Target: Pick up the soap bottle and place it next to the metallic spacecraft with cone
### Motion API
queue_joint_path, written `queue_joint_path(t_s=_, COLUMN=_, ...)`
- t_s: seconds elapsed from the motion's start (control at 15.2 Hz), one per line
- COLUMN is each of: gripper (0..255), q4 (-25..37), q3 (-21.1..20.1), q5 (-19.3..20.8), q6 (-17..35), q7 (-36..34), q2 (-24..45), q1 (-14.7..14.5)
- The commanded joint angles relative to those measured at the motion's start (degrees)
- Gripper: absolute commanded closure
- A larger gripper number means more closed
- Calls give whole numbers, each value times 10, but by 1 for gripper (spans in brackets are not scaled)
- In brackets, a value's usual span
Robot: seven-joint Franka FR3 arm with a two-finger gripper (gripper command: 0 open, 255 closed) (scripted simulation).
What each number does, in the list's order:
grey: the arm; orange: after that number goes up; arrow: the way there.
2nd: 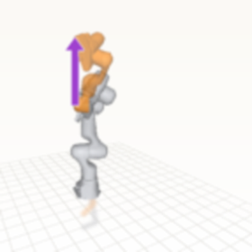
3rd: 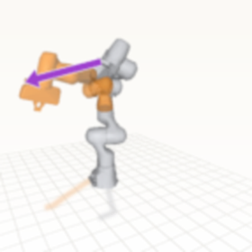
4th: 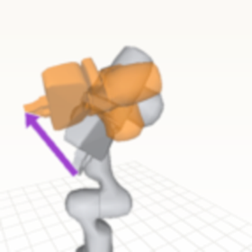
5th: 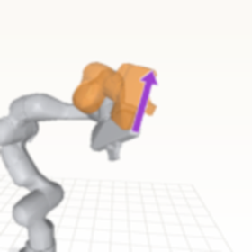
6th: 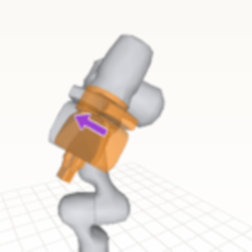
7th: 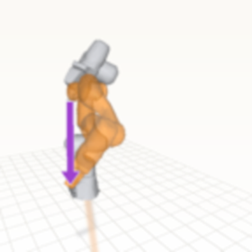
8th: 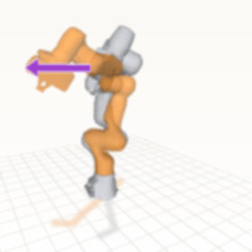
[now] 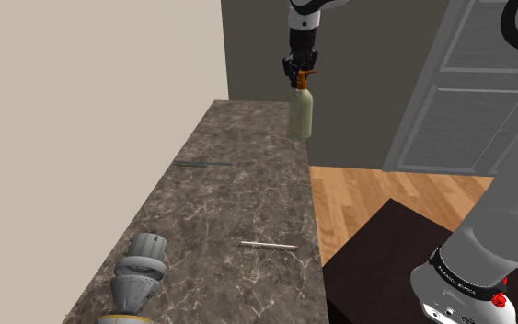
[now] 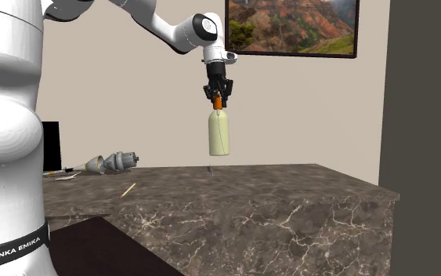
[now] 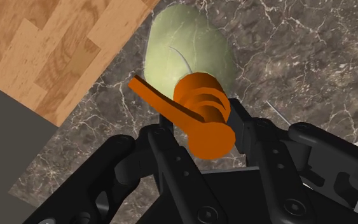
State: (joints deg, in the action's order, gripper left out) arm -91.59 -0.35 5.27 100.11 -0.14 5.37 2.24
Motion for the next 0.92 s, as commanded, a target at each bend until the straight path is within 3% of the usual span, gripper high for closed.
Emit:
queue_joint_path(t_s=0.0, gripper=255, q4=18, q3=0, q5=0, q6=-17, q7=1, q2=1, q1=0)
queue_joint_path(t_s=0.86, gripper=255, q4=162, q3=-1, q5=0, q6=-129, q7=9, q2=32, q1=-2)
